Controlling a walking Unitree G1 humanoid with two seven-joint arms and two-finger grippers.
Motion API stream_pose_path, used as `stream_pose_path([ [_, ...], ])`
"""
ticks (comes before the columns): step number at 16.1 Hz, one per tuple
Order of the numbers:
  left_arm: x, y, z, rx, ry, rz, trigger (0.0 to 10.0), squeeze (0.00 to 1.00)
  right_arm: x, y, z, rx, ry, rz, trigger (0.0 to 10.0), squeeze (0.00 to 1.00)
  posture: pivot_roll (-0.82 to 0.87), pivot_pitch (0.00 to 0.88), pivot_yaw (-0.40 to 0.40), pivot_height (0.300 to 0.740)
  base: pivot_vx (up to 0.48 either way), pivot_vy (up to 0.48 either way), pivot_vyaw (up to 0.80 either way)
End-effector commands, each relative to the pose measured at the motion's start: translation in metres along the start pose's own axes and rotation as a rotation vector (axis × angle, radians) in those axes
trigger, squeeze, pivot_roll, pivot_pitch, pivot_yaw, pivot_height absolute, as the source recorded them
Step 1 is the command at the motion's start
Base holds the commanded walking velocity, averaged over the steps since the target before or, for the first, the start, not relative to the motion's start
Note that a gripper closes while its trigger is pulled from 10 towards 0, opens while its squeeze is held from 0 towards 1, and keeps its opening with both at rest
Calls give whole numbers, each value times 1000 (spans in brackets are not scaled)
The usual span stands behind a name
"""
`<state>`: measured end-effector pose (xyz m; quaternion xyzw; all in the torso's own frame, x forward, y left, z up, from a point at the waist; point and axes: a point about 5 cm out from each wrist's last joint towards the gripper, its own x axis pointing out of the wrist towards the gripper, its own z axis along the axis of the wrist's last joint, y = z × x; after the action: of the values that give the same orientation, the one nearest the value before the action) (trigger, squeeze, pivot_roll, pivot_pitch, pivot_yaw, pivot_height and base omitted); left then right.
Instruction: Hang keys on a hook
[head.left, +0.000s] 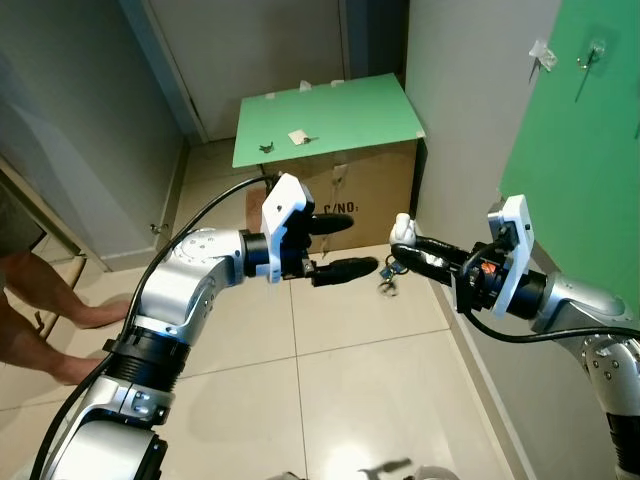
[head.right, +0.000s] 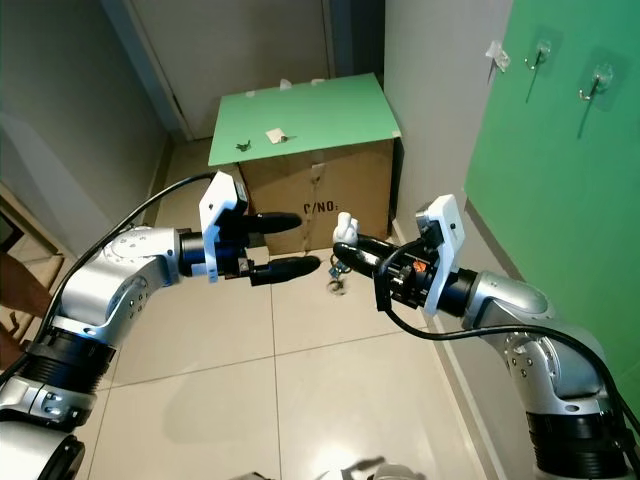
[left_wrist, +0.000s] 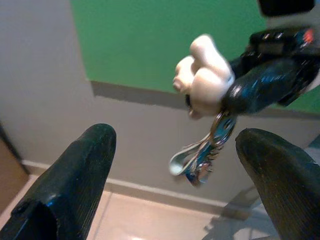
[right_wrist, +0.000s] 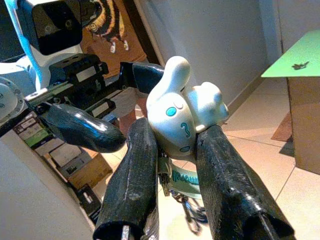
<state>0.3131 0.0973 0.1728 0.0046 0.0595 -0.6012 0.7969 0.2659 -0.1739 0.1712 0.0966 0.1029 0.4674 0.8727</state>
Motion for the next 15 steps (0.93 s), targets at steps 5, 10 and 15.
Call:
stream_pose_path([
  [5,1,-3,-5,-63,-10,-10,10000,0,8,6,2,6,-3,43,0,0,-312,0,159,740,0,0,0],
  [10,4,-3,-14,-89,13,-5,10000,0,14,-4,13,-2,-71,-20,0,0,-313,0,155,740,0,0,0],
  [15,4,-1,-12,-61,19,13,10000,0,17,-3,11,6,-71,-10,0,0,-311,0,154,740,0,0,0],
])
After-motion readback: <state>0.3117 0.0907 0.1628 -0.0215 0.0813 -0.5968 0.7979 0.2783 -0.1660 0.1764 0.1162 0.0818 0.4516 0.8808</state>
